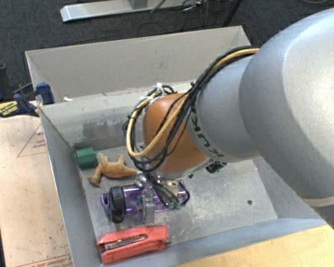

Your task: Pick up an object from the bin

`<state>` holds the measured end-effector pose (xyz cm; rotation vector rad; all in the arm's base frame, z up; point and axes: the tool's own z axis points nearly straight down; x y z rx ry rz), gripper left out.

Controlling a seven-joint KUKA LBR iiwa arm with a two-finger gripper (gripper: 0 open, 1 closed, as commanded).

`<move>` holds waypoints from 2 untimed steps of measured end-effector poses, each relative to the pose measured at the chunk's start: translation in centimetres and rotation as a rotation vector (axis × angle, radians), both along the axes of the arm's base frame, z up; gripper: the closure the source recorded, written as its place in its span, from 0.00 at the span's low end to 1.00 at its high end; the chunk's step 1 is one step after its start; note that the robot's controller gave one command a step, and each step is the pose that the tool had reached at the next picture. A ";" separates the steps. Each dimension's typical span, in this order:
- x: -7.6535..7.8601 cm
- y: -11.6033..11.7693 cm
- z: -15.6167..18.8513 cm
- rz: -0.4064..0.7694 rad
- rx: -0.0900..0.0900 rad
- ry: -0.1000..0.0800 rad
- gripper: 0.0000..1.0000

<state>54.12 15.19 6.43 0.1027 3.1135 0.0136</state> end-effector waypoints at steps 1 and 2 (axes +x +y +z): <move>-0.2 0.0 0.4 0.000 -0.001 0.006 1.00; -0.5 -0.1 1.3 0.000 -0.003 0.016 1.00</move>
Offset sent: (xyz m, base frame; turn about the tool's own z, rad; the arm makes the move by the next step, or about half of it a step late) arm -0.0001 -0.0001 0.1167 0.0000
